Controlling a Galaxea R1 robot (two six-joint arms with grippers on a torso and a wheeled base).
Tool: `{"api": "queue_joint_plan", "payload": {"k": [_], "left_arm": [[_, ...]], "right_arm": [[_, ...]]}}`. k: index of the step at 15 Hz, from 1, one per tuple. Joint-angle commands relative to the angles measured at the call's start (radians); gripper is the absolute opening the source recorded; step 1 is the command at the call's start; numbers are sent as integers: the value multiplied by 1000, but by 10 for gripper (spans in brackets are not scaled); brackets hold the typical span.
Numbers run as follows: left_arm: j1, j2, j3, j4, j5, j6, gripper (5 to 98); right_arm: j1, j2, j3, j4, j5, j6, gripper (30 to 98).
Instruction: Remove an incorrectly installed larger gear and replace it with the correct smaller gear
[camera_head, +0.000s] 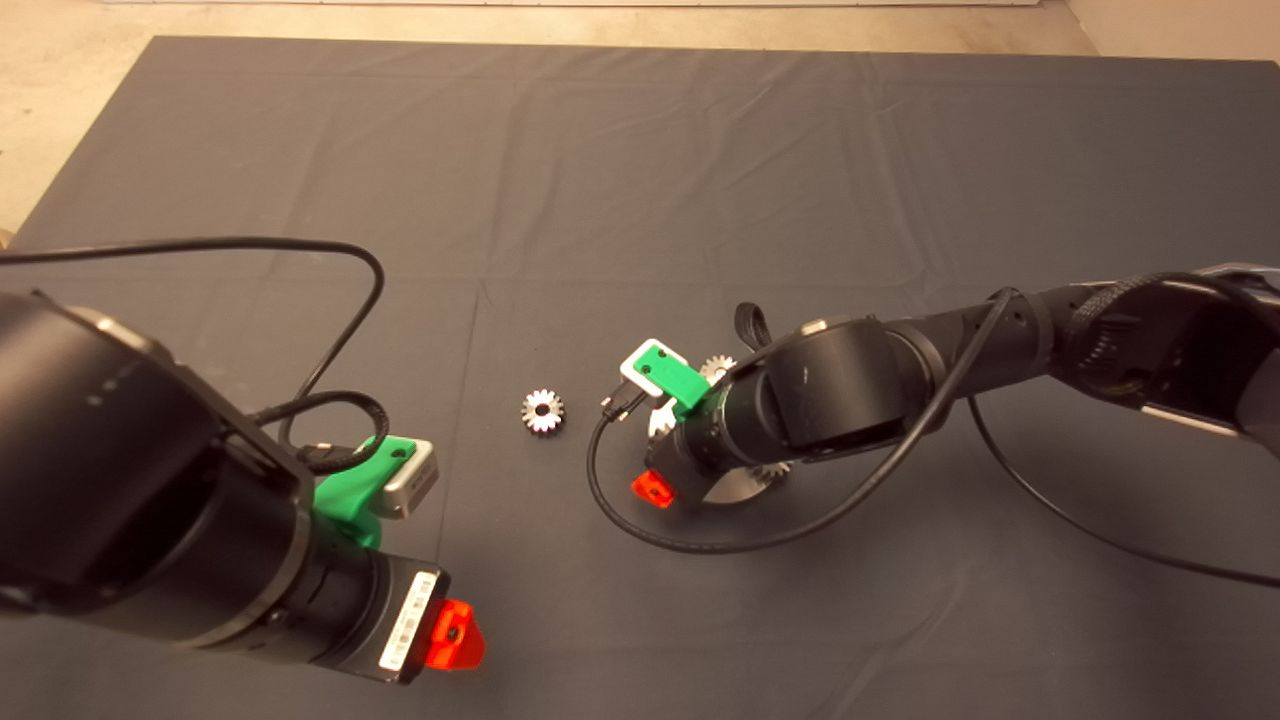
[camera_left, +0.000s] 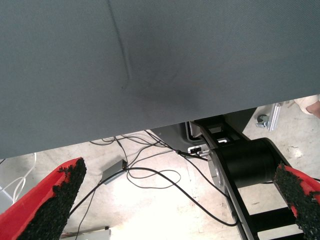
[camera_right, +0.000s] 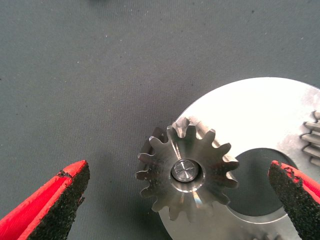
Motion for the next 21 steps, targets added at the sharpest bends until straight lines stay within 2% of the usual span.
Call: {"api": "queue_joint_plan", "payload": {"k": [1,2,3,6,7,9,11,13,15,16,17,18,21], "left_arm": [[-17,0,12,-15,0,2,978],[-17,0,12,-15,0,2,978],[-17,0,12,-15,-1,2,978],[-17,0,12,-15,-1,2,978],[-17,0,12,-15,-1,2,978],[-17,0,12,-15,-1,2,978],[-17,0,13,-15,-1,2,978],[-17,0,12,-15,-1,2,978],[-17,0,12,-15,-1,2,978],[-16,0,12,-15,-1,2,978],[-17,0,12,-15,-1,2,978],[-17,0,12,-15,-1,2,978],[-17,0,12,-15,-1,2,978]], "right_arm": [[6,0,-6,-39,0,-3,948],[-5,0,-9,-39,0,-5,945],[-9,-1,-9,-42,0,-6,904],[-9,0,-9,-48,0,-6,893],[-9,0,-9,-48,0,-6,866],[-9,0,-10,-53,0,-6,855],[-9,-1,-9,-55,0,-6,802],[-9,2,-9,-55,0,-10,797],[-9,-1,-10,-67,0,-10,750],[-9,0,-9,-67,-1,-12,750],[-9,1,-7,-68,-1,-16,745],[-9,0,-7,-68,-1,-26,710],[-9,0,-7,-72,-1,-52,692]]}}
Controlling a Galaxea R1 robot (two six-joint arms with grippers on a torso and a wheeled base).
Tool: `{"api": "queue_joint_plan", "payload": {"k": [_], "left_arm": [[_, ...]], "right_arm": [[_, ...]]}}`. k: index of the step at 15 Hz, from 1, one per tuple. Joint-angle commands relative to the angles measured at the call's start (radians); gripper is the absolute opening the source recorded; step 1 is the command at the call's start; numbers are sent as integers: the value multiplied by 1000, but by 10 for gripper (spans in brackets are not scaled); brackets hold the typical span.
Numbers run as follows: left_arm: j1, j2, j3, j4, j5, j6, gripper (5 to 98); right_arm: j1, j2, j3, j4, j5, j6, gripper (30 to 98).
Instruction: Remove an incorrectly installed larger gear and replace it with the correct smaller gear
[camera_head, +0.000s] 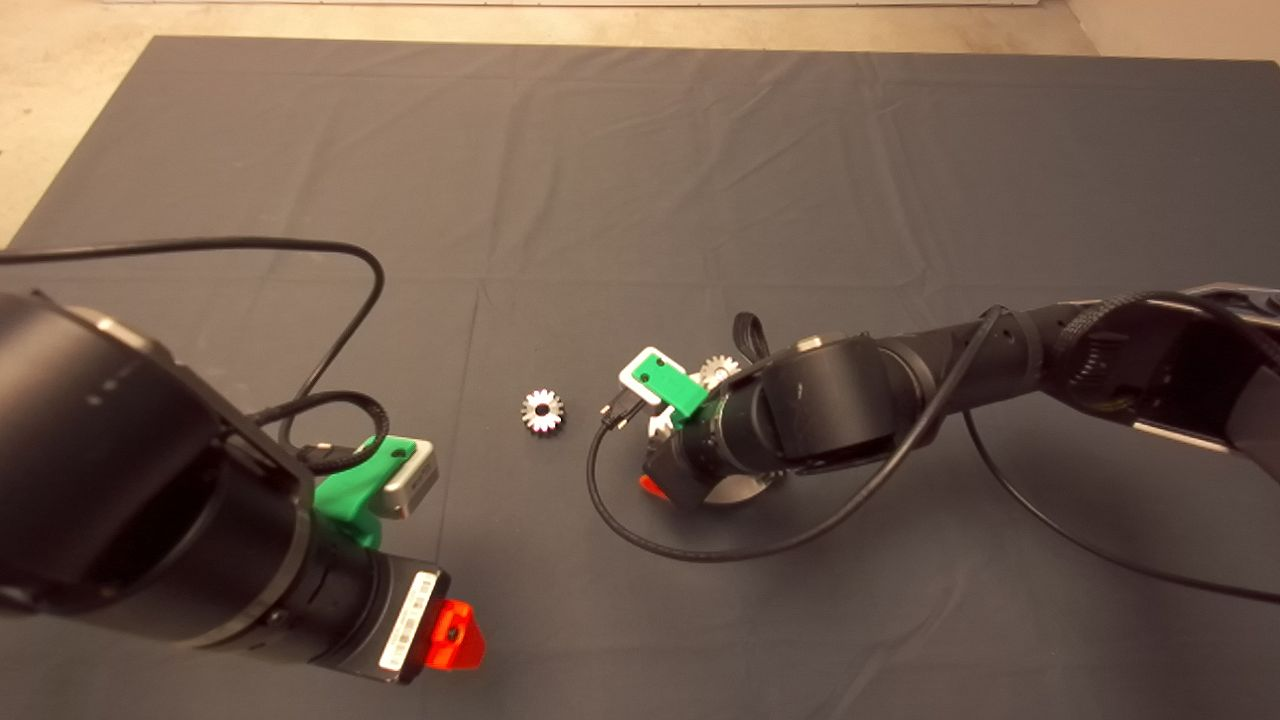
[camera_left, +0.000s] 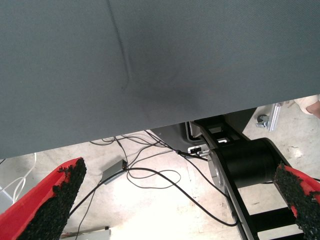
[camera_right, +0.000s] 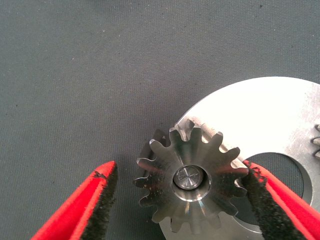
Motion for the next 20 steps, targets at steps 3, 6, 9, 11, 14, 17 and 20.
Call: {"api": "queue_joint_plan", "payload": {"k": [3,6,9,11,14,17,20], "left_arm": [[-17,6,9,-15,2,39,978],[-17,9,-41,-9,2,109,978],[-17,19,-99,-6,4,161,978],[-15,41,-124,2,8,163,978],[-15,56,-160,31,15,193,978],[-15,61,-206,33,15,230,978],[-15,102,-260,37,15,279,978]], "right_arm": [[16,3,0,-34,-1,-35,651],[16,3,-3,-40,-1,-37,605],[9,-1,-3,-43,-1,-58,554],[9,2,-3,-44,-1,-63,538],[10,2,0,-43,-1,-63,518],[13,-1,3,-43,-1,-61,510],[21,-5,5,-37,-1,-55,505]]}}
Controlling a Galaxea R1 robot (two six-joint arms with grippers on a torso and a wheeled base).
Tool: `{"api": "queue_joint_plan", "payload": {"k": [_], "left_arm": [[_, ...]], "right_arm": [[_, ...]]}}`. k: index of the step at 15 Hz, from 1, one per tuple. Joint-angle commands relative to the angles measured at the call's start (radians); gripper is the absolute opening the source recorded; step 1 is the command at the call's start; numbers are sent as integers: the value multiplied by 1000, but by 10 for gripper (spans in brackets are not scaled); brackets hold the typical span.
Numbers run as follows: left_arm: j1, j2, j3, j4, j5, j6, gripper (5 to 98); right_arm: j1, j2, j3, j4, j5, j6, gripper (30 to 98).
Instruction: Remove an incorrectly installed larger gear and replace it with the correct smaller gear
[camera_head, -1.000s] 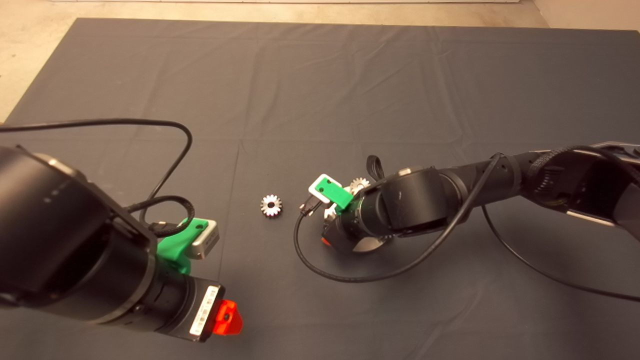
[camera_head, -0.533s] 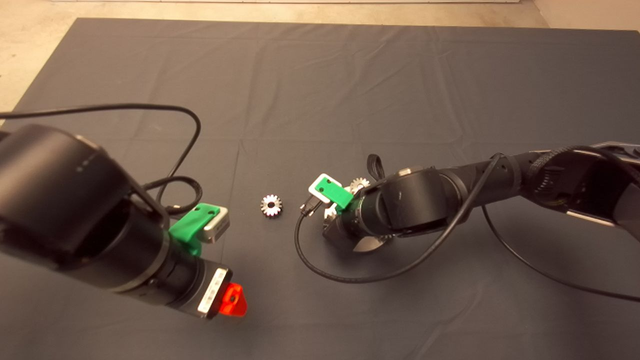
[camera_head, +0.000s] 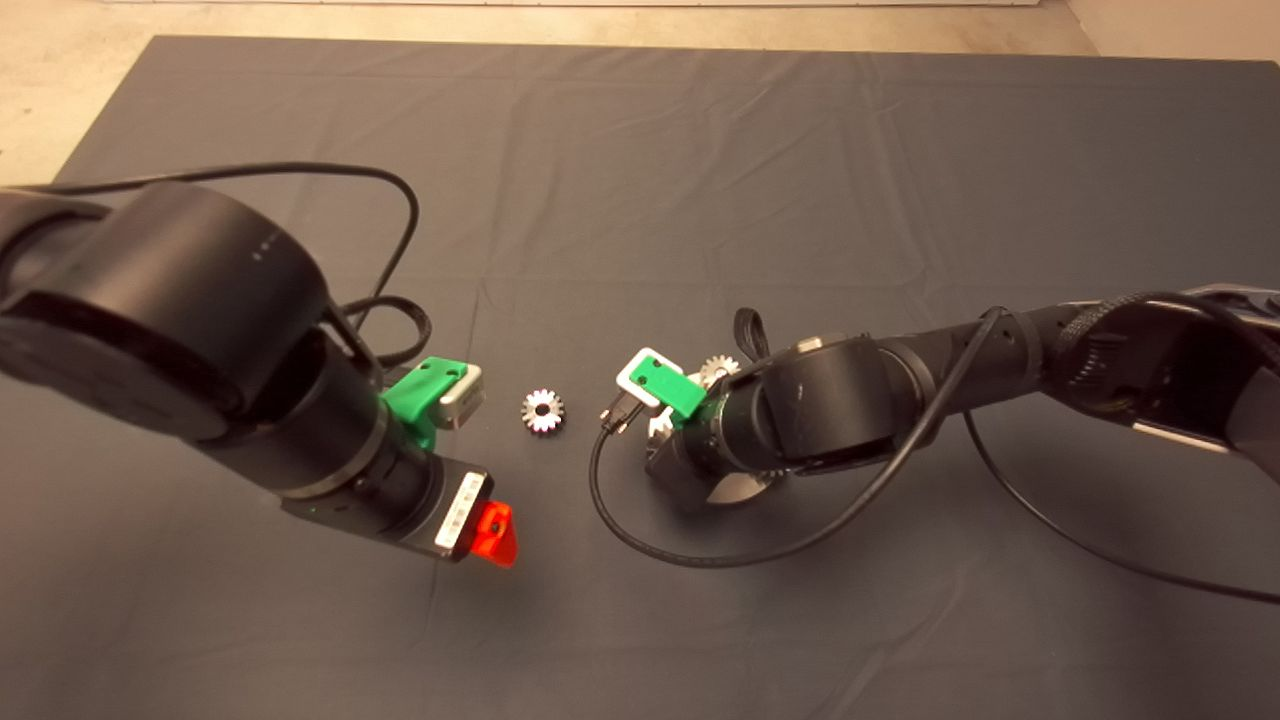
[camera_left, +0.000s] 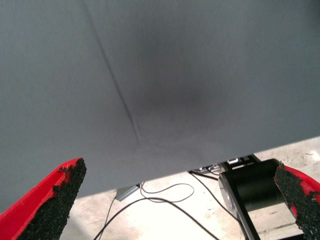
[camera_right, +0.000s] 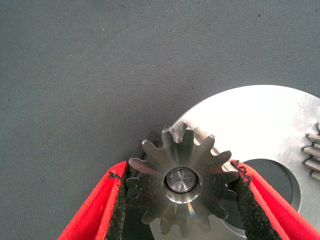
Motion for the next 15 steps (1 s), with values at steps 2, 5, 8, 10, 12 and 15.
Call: {"api": "queue_joint_plan", "payload": {"k": [2,5,8,10,12,15], "left_arm": [[-15,43,-79,10,2,96,978],[-15,45,-115,18,-2,150,978],[-14,46,-143,61,-1,161,978],[-11,51,-155,81,2,187,978],[0,50,-164,124,4,189,978],[72,82,-229,135,2,230,978]], "right_arm": [[30,-9,12,-20,7,9,504],[94,-9,33,-13,7,13,503],[159,-24,58,20,7,17,503],[210,-38,66,52,7,39,502],[258,-49,78,95,8,41,503],[344,-101,113,155,8,100,502]]}}
